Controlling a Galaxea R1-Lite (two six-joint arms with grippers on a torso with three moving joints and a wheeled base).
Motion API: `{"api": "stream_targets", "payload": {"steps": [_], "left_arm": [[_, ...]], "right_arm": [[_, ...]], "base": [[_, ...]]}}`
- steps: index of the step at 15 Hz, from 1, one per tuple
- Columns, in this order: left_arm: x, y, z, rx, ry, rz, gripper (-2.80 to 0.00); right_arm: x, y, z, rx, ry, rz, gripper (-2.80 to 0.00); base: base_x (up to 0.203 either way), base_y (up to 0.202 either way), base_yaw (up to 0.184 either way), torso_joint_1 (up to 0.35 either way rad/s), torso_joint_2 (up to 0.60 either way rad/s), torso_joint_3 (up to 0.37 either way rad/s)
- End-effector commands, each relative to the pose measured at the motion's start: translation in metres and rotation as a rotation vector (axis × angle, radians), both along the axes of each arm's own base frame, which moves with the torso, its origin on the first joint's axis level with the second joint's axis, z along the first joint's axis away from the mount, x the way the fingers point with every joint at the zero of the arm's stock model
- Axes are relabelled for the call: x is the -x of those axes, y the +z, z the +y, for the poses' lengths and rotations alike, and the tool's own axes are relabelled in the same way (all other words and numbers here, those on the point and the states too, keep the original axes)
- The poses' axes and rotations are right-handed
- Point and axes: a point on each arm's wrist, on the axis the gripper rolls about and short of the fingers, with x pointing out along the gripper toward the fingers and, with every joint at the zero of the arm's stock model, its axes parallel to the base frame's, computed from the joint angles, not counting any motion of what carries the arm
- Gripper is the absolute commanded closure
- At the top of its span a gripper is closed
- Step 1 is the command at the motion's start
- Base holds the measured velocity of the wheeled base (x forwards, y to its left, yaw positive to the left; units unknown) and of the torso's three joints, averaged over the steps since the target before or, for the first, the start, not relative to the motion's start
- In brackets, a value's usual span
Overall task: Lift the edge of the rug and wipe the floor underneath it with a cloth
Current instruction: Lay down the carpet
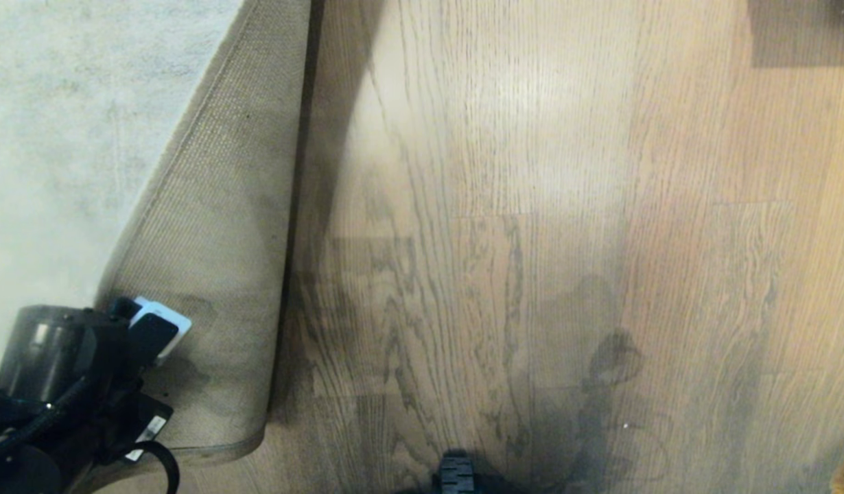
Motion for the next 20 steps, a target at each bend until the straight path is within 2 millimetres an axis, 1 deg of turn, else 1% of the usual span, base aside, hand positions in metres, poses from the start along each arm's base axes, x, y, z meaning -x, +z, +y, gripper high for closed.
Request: {"api": "stream_targets", "payload": {"steps": [1,20], "left_arm": [[-0.0004,-0.0001,0.0001,-0.004,0.003,0.001,0.0],[0.002,-0.0023,0.0012,0.022,0.029,-0.011,0.0]], "right_arm": [[0.0015,-0.0004,0.0,0.0,0.002,-0.019,0.0],[0.0015,-0.0004,0.0,0.003,0.001,-0.02,0.0]], "base": [[0.0,0.0,0.0,0.0,0.0,0.0],[0.0,0.0,0.0,0.0,0.0,0.0]]}}
